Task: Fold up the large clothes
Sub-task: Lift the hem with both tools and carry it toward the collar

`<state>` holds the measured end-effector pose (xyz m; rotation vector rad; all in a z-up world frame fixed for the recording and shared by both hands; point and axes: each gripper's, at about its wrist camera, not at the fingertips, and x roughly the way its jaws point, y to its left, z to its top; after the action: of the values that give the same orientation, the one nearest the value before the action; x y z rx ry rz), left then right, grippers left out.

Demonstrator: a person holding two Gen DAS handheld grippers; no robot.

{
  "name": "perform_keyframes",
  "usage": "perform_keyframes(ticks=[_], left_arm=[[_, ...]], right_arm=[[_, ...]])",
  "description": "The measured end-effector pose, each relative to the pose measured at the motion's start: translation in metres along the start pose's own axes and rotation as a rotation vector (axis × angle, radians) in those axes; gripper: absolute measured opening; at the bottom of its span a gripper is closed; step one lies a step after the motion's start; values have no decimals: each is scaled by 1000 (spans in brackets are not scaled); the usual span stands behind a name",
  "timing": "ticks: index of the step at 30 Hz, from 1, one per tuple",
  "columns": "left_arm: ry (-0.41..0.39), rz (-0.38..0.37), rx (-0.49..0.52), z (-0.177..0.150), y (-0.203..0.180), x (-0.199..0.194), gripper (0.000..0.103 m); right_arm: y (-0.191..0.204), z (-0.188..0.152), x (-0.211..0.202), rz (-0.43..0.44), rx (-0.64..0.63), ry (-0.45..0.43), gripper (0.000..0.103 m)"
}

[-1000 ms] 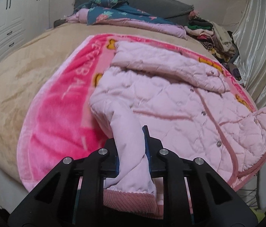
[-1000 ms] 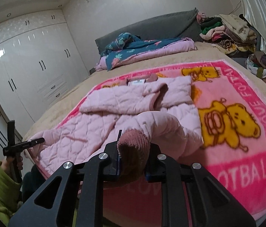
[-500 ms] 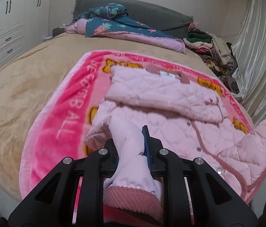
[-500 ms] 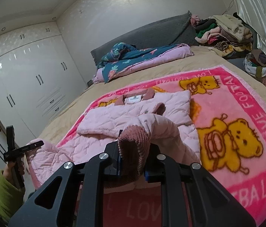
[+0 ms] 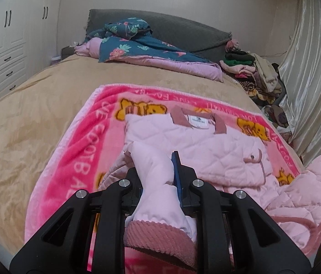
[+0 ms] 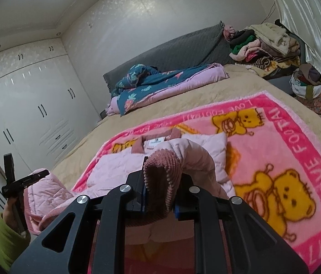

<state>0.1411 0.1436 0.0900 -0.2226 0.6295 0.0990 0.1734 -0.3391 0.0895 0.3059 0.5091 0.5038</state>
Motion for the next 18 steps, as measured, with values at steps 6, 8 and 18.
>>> perform_keyframes(ticks=[6, 8, 18], left_arm=[[-21, 15, 2, 19, -4, 9, 12], [-26, 22, 5, 24, -5, 13, 12], [-40, 57, 6, 46, -4, 38, 13]], right_arm=[[-4, 19, 14, -17, 10, -16, 15], [-7, 24, 19, -22, 19, -17, 15], [-26, 45, 56, -68, 61, -15, 15]])
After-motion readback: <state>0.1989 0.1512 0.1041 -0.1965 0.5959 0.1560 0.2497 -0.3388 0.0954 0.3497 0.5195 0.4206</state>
